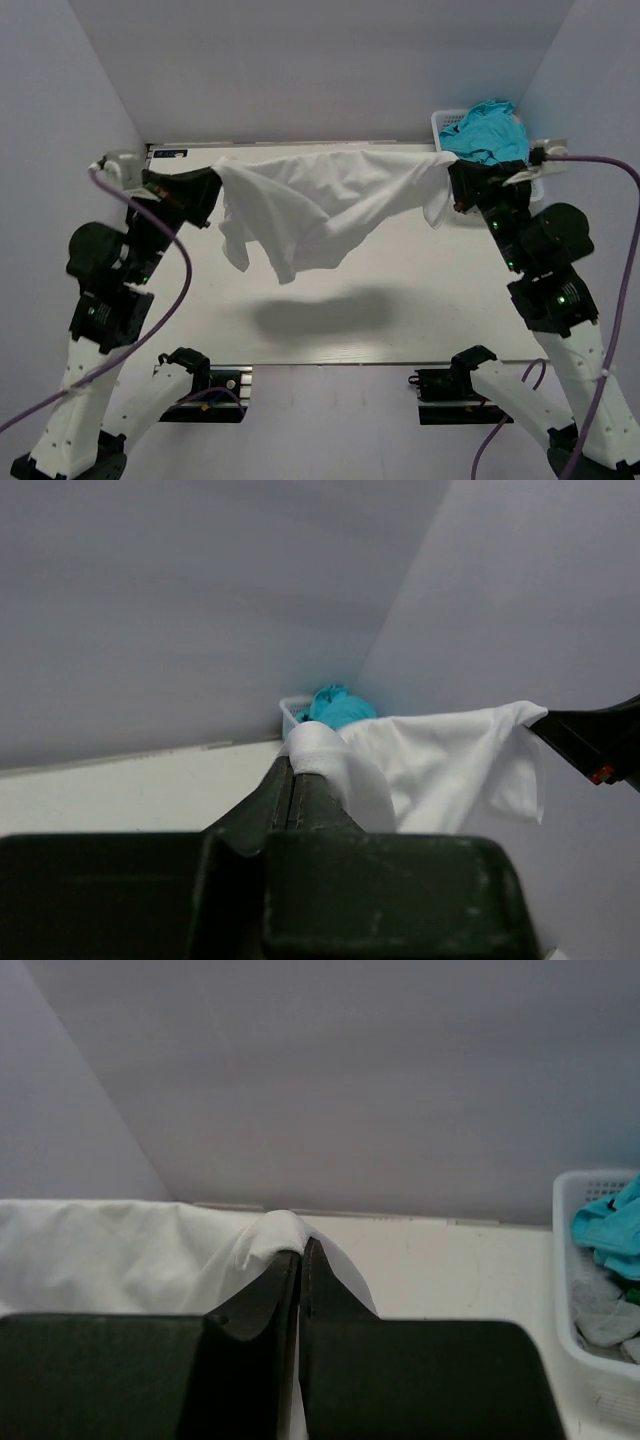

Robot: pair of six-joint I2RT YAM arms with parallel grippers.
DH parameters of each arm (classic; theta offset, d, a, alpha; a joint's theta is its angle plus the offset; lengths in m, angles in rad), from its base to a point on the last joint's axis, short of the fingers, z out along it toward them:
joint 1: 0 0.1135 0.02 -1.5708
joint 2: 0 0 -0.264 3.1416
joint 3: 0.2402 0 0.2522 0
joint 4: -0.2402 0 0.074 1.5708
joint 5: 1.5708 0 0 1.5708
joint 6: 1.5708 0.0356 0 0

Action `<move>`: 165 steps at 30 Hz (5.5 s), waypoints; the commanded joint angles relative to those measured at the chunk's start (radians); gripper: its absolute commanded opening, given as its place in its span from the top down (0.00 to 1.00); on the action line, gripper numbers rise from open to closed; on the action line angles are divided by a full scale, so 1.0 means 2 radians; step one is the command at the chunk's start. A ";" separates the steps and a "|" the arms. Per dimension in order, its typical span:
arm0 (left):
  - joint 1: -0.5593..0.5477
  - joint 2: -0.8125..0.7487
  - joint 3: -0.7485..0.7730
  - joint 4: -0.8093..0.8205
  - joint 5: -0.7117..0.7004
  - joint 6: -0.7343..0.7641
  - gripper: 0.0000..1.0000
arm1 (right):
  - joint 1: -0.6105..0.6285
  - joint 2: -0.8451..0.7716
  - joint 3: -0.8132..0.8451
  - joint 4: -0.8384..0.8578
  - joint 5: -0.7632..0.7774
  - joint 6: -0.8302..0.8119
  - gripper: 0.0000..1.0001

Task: Fold and stack the t-shirts
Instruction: Flatten out the tshirt

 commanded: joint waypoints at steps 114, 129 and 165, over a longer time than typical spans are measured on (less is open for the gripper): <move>0.072 0.467 -0.005 -0.122 -0.111 -0.055 1.00 | 0.068 0.443 -0.100 -0.051 -0.070 0.113 1.00; 0.077 0.245 -0.068 -0.192 -0.231 -0.201 1.00 | 0.053 0.249 -0.096 -0.117 0.144 0.121 1.00; 0.073 0.027 0.285 -0.092 -0.102 -0.150 1.00 | 0.050 0.051 0.349 -0.080 0.019 -0.084 1.00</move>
